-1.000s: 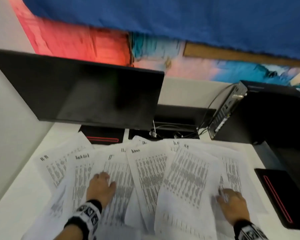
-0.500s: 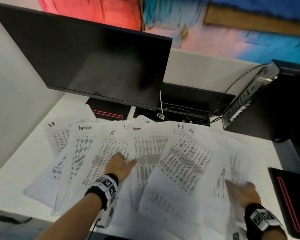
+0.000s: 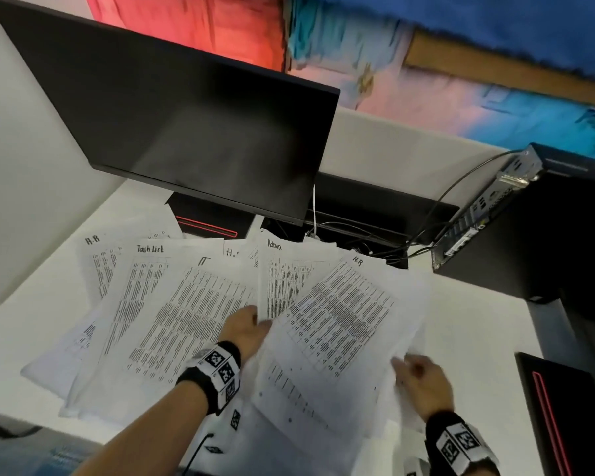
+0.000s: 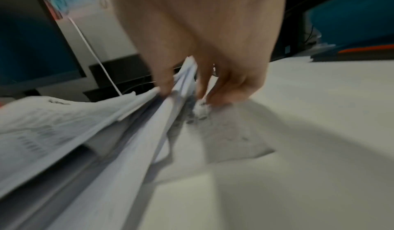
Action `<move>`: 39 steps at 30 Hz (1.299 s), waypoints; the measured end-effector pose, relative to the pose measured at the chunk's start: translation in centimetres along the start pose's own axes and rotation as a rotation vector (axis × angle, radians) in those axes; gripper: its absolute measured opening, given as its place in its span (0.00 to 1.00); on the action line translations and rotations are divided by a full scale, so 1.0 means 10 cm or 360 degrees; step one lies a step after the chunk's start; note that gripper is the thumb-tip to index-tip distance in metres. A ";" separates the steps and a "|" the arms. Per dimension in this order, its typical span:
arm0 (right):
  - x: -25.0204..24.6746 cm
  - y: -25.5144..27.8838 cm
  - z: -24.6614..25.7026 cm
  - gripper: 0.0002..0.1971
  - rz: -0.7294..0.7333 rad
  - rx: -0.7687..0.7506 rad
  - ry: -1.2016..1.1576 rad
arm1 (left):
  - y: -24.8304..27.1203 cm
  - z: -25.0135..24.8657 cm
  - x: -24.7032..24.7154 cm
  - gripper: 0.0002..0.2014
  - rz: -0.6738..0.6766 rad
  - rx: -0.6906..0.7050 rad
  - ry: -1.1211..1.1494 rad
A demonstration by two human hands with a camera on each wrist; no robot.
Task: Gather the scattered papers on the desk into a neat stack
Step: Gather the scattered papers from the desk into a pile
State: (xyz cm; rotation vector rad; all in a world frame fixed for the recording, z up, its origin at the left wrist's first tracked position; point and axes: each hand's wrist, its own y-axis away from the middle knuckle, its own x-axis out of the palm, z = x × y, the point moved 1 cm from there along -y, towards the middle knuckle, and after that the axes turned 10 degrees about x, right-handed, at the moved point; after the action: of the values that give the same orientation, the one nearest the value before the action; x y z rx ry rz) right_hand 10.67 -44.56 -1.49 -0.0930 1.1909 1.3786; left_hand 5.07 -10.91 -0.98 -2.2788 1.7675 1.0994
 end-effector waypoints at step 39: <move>-0.06 1.36 1.01 0.05 0.0310 -0.0204 -0.0970 | -0.02 1.04 -1.56 0.58 -0.0471 -0.0664 -0.0789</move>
State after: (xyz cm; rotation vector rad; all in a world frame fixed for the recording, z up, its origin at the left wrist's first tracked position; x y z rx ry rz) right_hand 6.22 -34.44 11.31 0.3410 0.6120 1.5053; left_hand -1.28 6.67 -0.11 -2.0933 1.0566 1.8875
